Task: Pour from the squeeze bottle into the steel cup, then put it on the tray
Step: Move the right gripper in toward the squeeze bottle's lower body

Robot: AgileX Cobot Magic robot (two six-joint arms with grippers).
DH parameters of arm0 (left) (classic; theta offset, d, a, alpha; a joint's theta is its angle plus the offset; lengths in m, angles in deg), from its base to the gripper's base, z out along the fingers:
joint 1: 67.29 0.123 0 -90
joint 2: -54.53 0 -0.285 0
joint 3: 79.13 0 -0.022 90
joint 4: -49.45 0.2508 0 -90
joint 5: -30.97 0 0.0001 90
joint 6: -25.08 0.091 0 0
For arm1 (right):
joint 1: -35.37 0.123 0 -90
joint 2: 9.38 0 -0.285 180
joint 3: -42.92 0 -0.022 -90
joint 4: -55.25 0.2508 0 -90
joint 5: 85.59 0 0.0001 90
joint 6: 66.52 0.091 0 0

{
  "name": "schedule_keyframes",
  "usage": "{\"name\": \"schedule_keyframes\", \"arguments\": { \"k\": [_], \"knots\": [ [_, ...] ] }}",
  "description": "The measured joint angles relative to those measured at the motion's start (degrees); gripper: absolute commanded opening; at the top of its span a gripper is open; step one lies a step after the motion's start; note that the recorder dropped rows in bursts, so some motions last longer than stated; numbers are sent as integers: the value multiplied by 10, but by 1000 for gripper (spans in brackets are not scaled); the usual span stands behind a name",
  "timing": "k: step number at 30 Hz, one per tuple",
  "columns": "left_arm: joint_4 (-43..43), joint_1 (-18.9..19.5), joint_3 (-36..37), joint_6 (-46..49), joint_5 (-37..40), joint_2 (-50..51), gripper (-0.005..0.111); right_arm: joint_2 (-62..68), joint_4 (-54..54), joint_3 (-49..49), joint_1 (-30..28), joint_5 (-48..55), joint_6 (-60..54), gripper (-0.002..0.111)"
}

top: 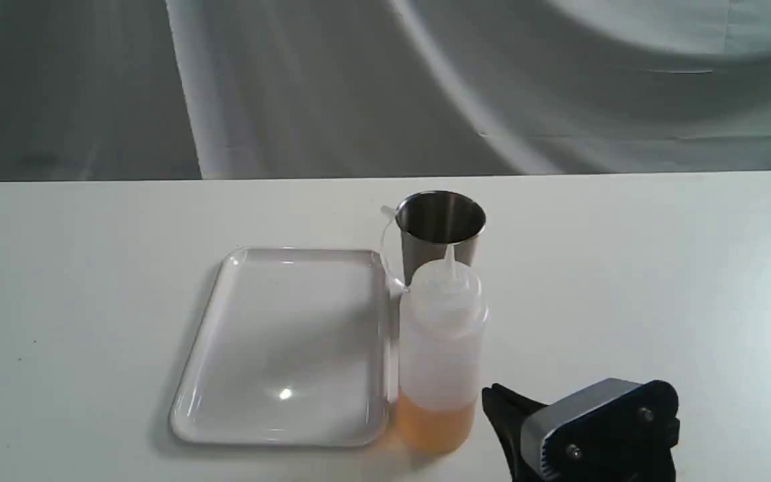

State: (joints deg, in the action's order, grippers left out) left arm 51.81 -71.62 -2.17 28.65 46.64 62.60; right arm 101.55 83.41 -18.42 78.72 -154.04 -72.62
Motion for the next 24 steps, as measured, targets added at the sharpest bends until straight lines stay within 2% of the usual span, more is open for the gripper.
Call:
{"name": "schedule_keyframes", "arguments": {
  "k": [10, 13, 15, 18, 20, 22, 23, 24],
  "knots": [
    [0, 0, 0, 0, 0, 0, 8, 30, 0, 1, 0, -6, 1, 0],
    [0, 0, 0, 0, 0, 0, 8, 31, -2, 1, 0, -6, 1, 8],
    [0, 0, 0, 0, 0, 0, 8, 31, -7, 1, 0, -6, 1, 20],
    [0, 0, 0, 0, 0, 0, 8, 31, -21, 1, 0, -7, 2, 46],
    [0, 0, 0, 0, 0, 0, 8, 31, -27, 1, 0, -7, 2, 76],
    [0, 0, 0, 0, 0, 0, 8, 31, -30, 1, 0, -7, 2, 98],
    [0, 0, 0, 0, 0, 0, 8, 31, -31, 1, 0, -7, 2, 106],
    [0, 0, 0, 0, 0, 0, 8, 31, -31, 1, 0, -7, 2, 105]
  ]
}}
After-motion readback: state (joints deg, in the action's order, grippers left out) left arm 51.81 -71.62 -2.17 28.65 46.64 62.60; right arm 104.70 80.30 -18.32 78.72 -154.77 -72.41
